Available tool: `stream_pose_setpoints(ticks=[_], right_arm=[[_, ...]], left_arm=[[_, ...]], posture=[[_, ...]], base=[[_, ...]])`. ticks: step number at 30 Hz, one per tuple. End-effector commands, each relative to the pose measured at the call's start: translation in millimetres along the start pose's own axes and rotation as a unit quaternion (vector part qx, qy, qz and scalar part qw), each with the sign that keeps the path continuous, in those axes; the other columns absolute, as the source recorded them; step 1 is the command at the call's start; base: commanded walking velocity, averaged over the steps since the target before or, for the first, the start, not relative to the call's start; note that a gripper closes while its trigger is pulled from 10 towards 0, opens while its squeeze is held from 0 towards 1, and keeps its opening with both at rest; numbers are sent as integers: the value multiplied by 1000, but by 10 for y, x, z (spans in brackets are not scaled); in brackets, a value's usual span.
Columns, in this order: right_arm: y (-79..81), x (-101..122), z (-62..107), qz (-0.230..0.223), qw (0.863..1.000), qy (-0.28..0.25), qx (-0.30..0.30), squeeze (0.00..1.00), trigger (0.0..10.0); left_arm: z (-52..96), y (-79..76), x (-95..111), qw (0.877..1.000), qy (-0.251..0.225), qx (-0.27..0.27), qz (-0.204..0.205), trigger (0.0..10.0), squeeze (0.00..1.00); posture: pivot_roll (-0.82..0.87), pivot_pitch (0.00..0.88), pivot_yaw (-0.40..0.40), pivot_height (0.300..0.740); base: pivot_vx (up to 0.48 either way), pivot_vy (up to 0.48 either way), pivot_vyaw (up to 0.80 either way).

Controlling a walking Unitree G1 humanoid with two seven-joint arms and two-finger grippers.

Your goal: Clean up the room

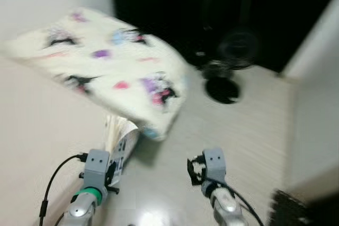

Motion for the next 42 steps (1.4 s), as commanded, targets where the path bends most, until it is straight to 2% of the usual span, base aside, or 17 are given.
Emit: stream_pose_setpoints(ticks=[1,19,28,29,31,35,36,37,38,39,42], right_arm=[[-25,-44,27,-6,1000,5,-4,0,10000],[106,95,-15,-11,1000,-20,20,0,10000],[120,107,-16,-10,999,-22,23,0,10000],[148,161,-24,-12,999,-33,29,0,10000],[217,316,-39,-15,997,-62,44,0,10000],[255,458,-52,-19,995,-87,53,0,10000],[278,535,-57,-21,993,-100,58,0,10000],[327,794,-75,-31,987,-139,70,0,10000],[327,794,-75,-31,987,-139,70,0,10000],[345,991,-84,-39,982,-167,75,0,10000],[351,1137,-88,-46,978,-187,77,0,10000]], left_arm=[[-32,-101,62,1000,-10,-15,-6,10000,78],[-62,-67,68,1000,-4,-2,-7,10000,47],[-65,-62,67,1000,-4,-1,-8,10000,43],[-70,-34,88,1000,-7,9,-12,10000,43],[-78,43,178,999,-25,32,-30,10000,47],[-83,69,287,997,-45,38,-44,10000,51],[-86,86,375,996,-61,43,-52,10000,51],[-91,151,657,990,-107,62,-62,10000,67],[-91,151,657,990,-107,62,-62,10000,67],[-84,205,852,986,-136,76,-63,10000,63],[-79,253,967,982,-153,88,-62,10000,71]], posture=[[31,65,-20,740],[32,57,-16,740],[31,57,-17,740],[31,60,-18,740],[31,60,-18,740],[29,66,-21,740],[29,66,-21,740],[29,72,-25,740],[29,72,-25,740],[30,74,-26,740],[30,74,-26,740]], base=[[0,0,800],[0,0,799],[0,0,794],[0,0,794],[0,0,794],[0,0,794],[0,0,794],[255,0,788],[255,0,788],[289,0,788],[326,0,788]])
Point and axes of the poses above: a point about 5 cm out from each wrist's last joint towards the gripper, its own z axis pointing back from the gripper into the wrist, its own x axis along the axis of the wrist's last joint, y = z × x, the point moved 6 cm from there along -z, pointing out of the wrist towards the gripper
